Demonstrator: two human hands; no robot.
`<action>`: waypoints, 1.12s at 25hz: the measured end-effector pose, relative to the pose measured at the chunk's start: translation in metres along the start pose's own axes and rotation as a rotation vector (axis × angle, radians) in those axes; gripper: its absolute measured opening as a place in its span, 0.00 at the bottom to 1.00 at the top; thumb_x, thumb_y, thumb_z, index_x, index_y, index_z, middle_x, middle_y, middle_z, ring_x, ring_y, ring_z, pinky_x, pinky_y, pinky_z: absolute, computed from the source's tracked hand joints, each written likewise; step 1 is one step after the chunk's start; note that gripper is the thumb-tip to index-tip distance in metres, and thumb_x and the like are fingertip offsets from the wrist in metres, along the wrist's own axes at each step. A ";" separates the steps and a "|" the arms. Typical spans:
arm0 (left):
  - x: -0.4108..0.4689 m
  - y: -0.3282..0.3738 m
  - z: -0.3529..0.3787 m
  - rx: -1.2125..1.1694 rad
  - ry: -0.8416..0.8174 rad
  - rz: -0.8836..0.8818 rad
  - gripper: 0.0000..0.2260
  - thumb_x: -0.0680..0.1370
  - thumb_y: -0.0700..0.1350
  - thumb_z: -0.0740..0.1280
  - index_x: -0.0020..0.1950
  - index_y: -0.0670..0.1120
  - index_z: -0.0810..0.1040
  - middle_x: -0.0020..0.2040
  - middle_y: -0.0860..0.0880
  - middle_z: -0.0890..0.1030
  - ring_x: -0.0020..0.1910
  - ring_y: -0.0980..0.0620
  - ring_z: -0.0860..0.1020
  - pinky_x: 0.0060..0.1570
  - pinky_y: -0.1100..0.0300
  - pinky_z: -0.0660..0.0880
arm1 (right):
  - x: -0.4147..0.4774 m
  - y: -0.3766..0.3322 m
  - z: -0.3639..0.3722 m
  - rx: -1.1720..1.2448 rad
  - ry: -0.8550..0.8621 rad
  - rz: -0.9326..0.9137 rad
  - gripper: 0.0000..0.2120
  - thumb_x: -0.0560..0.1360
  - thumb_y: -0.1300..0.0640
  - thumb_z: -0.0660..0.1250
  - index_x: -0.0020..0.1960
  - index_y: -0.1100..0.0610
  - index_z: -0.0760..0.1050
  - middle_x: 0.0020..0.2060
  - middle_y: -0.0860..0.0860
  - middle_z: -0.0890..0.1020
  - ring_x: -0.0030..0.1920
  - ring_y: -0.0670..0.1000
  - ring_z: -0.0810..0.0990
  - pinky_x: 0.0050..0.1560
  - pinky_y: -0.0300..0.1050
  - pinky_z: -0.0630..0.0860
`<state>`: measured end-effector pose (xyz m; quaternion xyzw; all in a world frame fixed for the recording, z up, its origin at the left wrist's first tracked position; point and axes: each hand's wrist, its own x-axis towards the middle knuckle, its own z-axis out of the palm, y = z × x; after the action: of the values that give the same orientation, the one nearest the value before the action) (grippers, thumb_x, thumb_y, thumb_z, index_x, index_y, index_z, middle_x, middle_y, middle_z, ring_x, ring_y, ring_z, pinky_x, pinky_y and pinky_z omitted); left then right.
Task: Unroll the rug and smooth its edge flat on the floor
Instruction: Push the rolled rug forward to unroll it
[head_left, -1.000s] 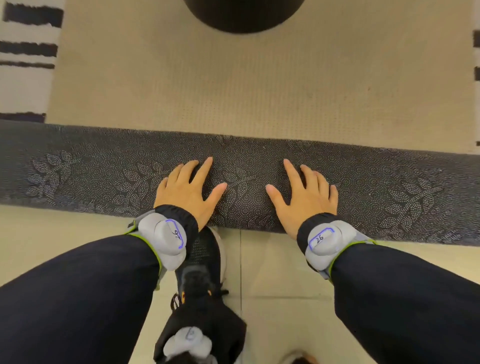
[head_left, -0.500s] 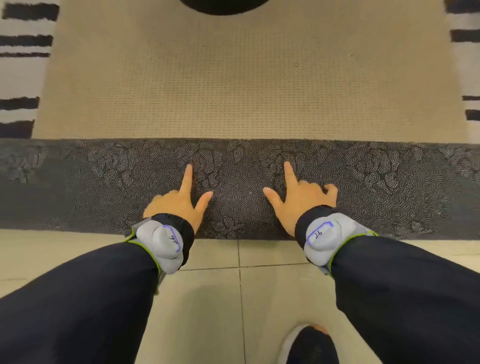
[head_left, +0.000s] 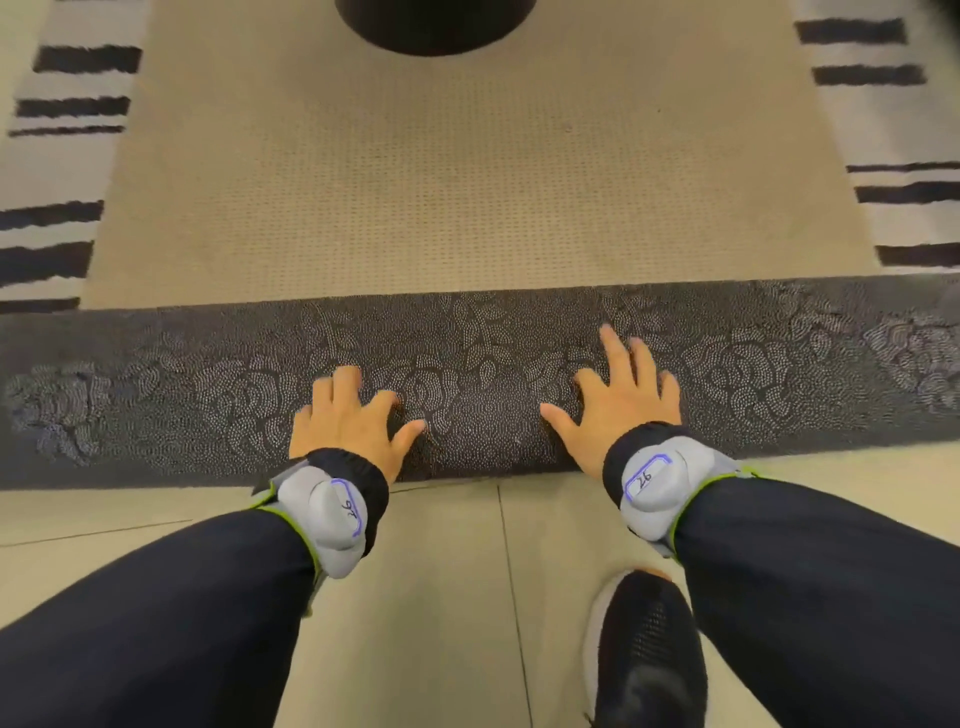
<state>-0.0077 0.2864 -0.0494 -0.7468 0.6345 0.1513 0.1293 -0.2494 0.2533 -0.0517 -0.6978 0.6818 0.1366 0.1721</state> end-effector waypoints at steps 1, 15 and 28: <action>-0.004 -0.003 0.003 0.000 0.058 0.063 0.20 0.74 0.63 0.61 0.55 0.51 0.79 0.74 0.44 0.60 0.73 0.39 0.57 0.68 0.44 0.62 | -0.006 0.001 0.004 -0.006 0.006 -0.026 0.28 0.74 0.33 0.56 0.64 0.50 0.70 0.78 0.49 0.43 0.77 0.57 0.42 0.73 0.60 0.49; -0.095 -0.026 0.021 -0.106 0.048 0.181 0.24 0.74 0.64 0.59 0.63 0.50 0.68 0.69 0.48 0.67 0.63 0.44 0.72 0.63 0.49 0.67 | -0.100 -0.009 0.029 0.127 -0.015 0.010 0.31 0.73 0.33 0.58 0.68 0.51 0.63 0.71 0.52 0.66 0.69 0.59 0.65 0.69 0.56 0.61; -0.183 -0.032 0.068 -0.257 -0.193 -0.071 0.38 0.75 0.63 0.60 0.75 0.61 0.38 0.79 0.48 0.39 0.61 0.38 0.76 0.55 0.48 0.76 | -0.195 0.007 0.066 0.070 -0.142 -0.004 0.39 0.77 0.36 0.53 0.74 0.43 0.28 0.39 0.54 0.82 0.50 0.58 0.81 0.60 0.52 0.70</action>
<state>-0.0079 0.4838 -0.0403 -0.7613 0.5676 0.2975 0.0986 -0.2600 0.4581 -0.0290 -0.6813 0.6707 0.1615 0.2448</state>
